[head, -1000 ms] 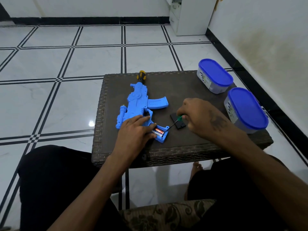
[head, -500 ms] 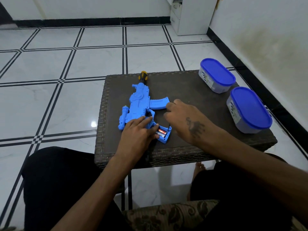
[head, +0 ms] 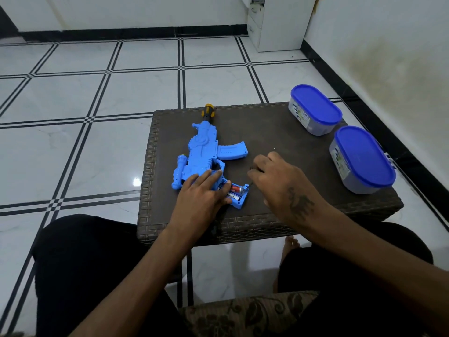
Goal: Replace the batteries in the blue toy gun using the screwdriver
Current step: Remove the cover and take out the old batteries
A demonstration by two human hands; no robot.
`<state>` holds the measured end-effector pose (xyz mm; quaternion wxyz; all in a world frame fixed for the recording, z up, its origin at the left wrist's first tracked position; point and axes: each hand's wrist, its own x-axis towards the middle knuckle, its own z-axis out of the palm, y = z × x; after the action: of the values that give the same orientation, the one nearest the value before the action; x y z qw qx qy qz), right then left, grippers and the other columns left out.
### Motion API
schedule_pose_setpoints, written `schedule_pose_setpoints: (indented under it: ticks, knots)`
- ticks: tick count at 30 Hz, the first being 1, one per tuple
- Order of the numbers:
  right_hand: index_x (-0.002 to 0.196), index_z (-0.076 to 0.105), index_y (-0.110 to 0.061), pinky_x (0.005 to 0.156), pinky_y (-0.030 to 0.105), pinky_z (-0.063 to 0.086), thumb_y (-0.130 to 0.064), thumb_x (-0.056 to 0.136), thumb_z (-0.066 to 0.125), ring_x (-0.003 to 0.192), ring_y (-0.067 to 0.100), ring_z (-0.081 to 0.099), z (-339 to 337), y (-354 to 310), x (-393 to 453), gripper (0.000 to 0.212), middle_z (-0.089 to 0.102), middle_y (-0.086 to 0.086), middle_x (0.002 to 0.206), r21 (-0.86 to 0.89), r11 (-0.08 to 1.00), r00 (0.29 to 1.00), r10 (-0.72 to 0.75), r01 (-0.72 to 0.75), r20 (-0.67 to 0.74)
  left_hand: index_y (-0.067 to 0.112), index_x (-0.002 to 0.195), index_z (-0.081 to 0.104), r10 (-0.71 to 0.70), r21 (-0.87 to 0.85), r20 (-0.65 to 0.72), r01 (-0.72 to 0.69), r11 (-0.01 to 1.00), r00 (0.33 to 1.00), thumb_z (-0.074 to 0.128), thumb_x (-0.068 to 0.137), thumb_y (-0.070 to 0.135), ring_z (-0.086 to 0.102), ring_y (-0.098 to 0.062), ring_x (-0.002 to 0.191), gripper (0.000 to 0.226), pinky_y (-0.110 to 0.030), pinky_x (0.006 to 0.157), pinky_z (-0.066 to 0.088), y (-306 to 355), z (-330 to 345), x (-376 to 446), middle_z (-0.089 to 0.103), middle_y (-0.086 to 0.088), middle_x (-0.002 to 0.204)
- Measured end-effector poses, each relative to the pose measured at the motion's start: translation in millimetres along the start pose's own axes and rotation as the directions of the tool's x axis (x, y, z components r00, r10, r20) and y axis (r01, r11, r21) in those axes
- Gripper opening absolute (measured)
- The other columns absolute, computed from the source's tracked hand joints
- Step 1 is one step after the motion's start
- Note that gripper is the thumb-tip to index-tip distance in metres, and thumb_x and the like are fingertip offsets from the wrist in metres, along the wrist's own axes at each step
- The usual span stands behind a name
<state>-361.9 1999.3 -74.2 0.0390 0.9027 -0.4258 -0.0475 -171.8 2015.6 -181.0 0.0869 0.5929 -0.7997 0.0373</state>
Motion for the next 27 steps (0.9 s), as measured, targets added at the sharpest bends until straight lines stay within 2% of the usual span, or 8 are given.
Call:
schedule_pose_setpoints:
  ticks: [7, 13, 16, 18, 20, 22, 24, 27]
  knots:
    - [0.129, 0.052, -0.013, 0.075, 0.025, 0.042, -0.014, 0.088, 0.059, 0.113, 0.019, 0.04, 2.8, 5.5, -4.8, 0.042, 0.042, 0.004, 0.129, 0.015, 0.999, 0.998, 0.033, -0.034, 0.056, 0.026, 0.11, 0.073, -0.001, -0.019, -0.022, 0.0, 1.0, 1.0, 0.039, 0.087, 0.052, 0.062, -0.024, 0.116, 0.049, -0.051, 0.101, 0.044, 5.5, -5.0, -0.5, 0.066, -0.001, 0.125]
    - [0.13, 0.051, -0.015, 0.077, 0.025, 0.041, -0.014, 0.086, 0.06, 0.112, 0.018, 0.04, 6.1, 6.1, -6.1, 0.045, 0.041, 0.002, 0.128, 0.041, 0.997, 0.998, 0.056, -0.058, 0.04, 0.03, 0.105, 0.074, -0.147, -0.279, -0.094, 0.116, 0.953, 0.985, 0.067, 0.083, 0.046, 0.058, -0.012, 0.117, 0.028, -0.044, 0.113, 0.023, 11.3, -11.7, 12.9, 0.069, 0.01, 0.117]
    - [0.128, 0.052, -0.014, 0.08, 0.028, 0.048, -0.013, 0.084, 0.063, 0.11, 0.019, 0.041, 9.8, 10.2, -6.4, 0.046, 0.043, 0.003, 0.127, 0.078, 0.995, 0.998, 0.061, -0.063, 0.026, 0.03, 0.101, 0.075, -0.177, -0.423, -0.098, 0.12, 0.898, 0.979, 0.074, 0.08, 0.038, 0.06, -0.009, 0.107, 0.022, -0.042, 0.109, 0.031, 14.3, -18.6, 22.4, 0.071, 0.014, 0.108]
    - [0.12, 0.058, -0.011, 0.074, 0.033, 0.051, -0.007, 0.078, 0.066, 0.104, 0.021, 0.045, 12.0, 16.1, -8.3, 0.043, 0.048, 0.006, 0.12, 0.119, 0.991, 0.998, 0.067, -0.064, -0.02, 0.028, 0.095, 0.076, -0.207, -0.51, -0.106, 0.126, 0.851, 0.973, 0.075, 0.08, 0.034, 0.062, -0.008, 0.096, 0.016, -0.035, 0.097, 0.043, 14.1, -19.1, 26.2, 0.073, 0.013, 0.099]
    - [0.106, 0.066, -0.006, 0.065, 0.038, 0.052, 0.001, 0.071, 0.07, 0.091, 0.024, 0.05, 12.4, 26.1, -10.4, 0.036, 0.056, 0.01, 0.106, 0.193, 0.977, 0.988, 0.112, -0.089, -0.108, 0.026, 0.099, 0.075, -0.303, -0.622, -0.084, 0.188, 0.76, 0.949, 0.072, 0.084, 0.033, 0.062, -0.005, 0.096, 0.016, -0.027, 0.091, 0.046, 12.9, -20.7, 30.3, 0.072, 0.013, 0.099]
    - [0.101, 0.069, -0.006, 0.065, 0.037, 0.053, 0.003, 0.076, 0.07, 0.086, 0.024, 0.054, 11.0, 41.8, -12.4, 0.027, 0.06, 0.01, 0.097, 0.246, 0.958, 0.962, 0.199, -0.15, -0.188, 0.024, 0.104, 0.073, -0.354, -0.671, -0.114, 0.19, 0.717, 0.928, 0.067, 0.089, 0.03, 0.063, -0.004, 0.098, 0.018, -0.025, 0.089, 0.049, 13.0, -25.9, 39.9, 0.072, 0.012, 0.102]
    - [0.103, 0.071, -0.006, 0.07, 0.036, 0.051, 0.001, 0.084, 0.066, 0.088, 0.026, 0.058, 8.7, 60.3, -14.6, 0.021, 0.062, 0.012, 0.098, 0.315, 0.923, 0.92, 0.306, -0.223, -0.245, 0.023, 0.103, 0.072, -0.317, -0.614, -0.175, 0.148, 0.775, 0.932, 0.065, 0.09, 0.029, 0.064, -0.007, 0.094, 0.016, -0.028, 0.083, 0.05, 15.4, -32.1, 58.0, 0.073, 0.01, 0.1]
    - [0.106, 0.071, -0.004, 0.073, 0.031, 0.046, -0.003, 0.091, 0.061, 0.089, 0.03, 0.062, 15.6, 86.8, -16.9, 0.018, 0.065, 0.014, 0.1, 0.419, 0.845, 0.833, 0.47, -0.331, -0.29, 0.021, 0.096, 0.074, -0.116, -0.371, -0.188, 0.039, 0.928, 0.975, 0.064, 0.09, 0.031, 0.063, -0.023, 0.088, 0.016, -0.035, 0.073, 0.047, 24.1, -34.6, 98.5, 0.073, 0.001, 0.089]
